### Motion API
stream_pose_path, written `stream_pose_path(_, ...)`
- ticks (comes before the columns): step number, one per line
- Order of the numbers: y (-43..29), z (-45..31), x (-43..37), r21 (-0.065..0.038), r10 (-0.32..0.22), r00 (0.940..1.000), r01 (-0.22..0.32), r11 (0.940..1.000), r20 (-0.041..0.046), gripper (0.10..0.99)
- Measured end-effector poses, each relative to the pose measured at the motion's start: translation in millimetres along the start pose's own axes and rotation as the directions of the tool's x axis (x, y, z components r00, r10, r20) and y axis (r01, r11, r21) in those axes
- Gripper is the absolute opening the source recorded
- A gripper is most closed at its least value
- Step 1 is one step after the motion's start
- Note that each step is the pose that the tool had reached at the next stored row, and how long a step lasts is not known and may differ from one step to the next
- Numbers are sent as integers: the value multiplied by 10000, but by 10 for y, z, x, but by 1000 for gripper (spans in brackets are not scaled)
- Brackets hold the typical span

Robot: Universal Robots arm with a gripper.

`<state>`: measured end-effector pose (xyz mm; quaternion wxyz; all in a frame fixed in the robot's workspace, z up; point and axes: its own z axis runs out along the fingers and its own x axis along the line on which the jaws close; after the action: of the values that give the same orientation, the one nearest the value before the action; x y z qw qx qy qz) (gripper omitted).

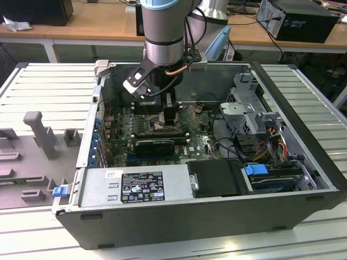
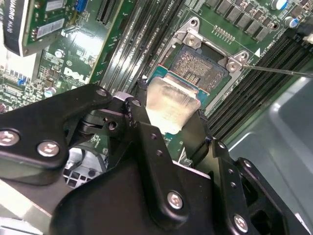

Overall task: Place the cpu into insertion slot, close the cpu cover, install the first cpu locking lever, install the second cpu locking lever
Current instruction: 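Place the cpu into insertion slot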

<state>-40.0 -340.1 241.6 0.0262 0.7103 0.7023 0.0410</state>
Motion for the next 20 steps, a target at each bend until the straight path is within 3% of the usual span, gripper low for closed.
stream_pose_path(12, -9, 83, 6, 0, -6, 10000, 6, 10000, -3, 529)
stream_pose_path(17, -17, 132, 41, 1, -6, 10000, 6, 10000, -1, 529)
stream_pose_path(20, -57, 173, 72, 1, -12, 10000, 12, 10000, -3, 529)
